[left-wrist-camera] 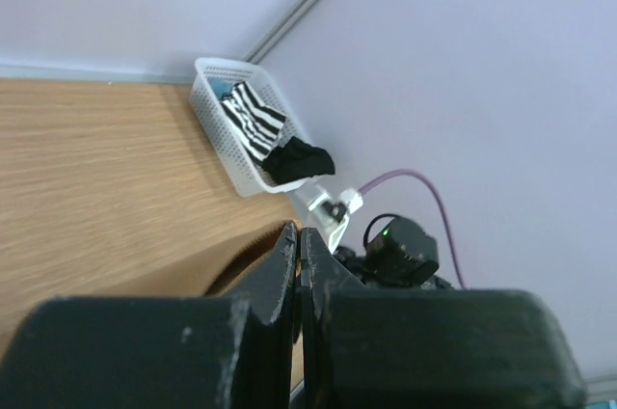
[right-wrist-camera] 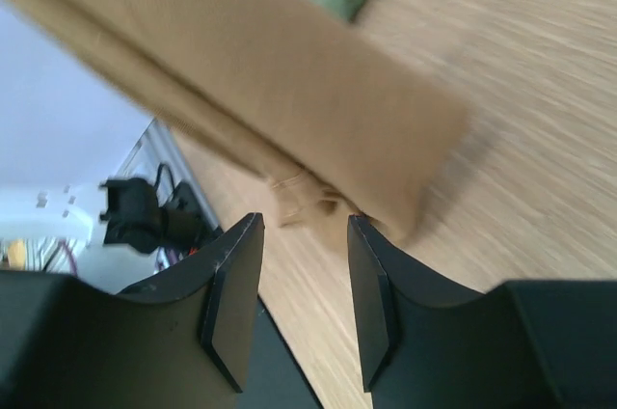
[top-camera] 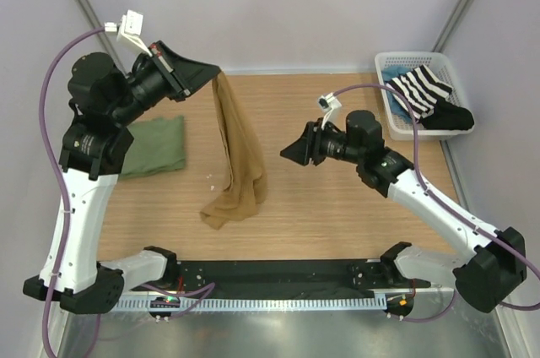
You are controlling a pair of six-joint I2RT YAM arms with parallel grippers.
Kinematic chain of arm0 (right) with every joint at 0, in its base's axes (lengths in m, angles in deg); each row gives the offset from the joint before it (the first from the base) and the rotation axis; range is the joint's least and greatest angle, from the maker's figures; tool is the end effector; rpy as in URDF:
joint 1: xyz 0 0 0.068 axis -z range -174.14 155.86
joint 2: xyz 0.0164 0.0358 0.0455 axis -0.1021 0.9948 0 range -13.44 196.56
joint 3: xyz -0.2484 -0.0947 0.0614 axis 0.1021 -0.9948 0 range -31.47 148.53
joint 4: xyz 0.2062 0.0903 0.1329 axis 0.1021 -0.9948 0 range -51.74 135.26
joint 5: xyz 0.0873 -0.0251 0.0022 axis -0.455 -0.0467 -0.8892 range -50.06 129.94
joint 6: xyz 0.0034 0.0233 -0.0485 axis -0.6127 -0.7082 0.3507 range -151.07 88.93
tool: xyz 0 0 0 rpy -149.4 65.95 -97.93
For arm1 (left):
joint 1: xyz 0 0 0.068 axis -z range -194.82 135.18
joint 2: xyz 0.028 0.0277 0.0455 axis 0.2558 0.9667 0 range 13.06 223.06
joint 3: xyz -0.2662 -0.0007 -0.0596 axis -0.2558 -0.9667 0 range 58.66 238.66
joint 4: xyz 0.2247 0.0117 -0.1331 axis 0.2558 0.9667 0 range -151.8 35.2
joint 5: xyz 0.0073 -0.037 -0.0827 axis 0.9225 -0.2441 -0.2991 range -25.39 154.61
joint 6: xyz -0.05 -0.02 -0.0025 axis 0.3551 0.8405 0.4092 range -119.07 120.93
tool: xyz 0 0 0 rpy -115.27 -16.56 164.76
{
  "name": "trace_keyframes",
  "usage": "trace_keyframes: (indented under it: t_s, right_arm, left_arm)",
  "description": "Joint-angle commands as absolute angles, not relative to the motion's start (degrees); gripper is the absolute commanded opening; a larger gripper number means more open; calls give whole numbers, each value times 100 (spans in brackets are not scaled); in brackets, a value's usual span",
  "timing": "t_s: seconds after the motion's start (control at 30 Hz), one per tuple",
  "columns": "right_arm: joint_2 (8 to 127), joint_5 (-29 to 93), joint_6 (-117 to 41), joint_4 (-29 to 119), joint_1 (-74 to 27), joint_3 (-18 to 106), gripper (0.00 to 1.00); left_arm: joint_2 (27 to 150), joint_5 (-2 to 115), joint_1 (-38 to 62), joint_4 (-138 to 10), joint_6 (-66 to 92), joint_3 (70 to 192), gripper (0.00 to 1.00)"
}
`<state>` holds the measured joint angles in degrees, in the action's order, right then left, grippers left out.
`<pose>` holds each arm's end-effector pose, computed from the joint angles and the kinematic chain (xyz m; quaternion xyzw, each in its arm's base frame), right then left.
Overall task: Fold and stack the tank tops
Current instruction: Flatten the tank top out
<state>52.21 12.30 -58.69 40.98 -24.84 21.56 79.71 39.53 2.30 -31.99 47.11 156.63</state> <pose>0.2188 0.1491 0.3285 -0.1632 0.7759 0.4494 0.4116 0.1865 -0.0731 0.5372 -0.0203 0.6983 -0.4959 0.5158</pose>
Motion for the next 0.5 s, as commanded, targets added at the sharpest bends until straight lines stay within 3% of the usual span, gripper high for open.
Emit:
trace_keyframes:
  t_s: [0.0,0.17,0.33,0.47]
  right_arm:
    - [5045,1102,-5551,4763,-2902,2083,46]
    - [5230,1252,-5795,5191,-3333,1890,46]
    - [5257,1576,-5946,5870,-3632,1370,57]
    - [5484,1857,-5710,5783,-3852,1528,56]
  left_arm:
    - [8055,3578,249,-3596,4927,16244,0]
    - [8117,3657,267,-3815,5094,16325,0]
    - [8178,3648,346,-3973,5191,16325,0]
    - [8223,3683,425,-4009,5200,16351,0]
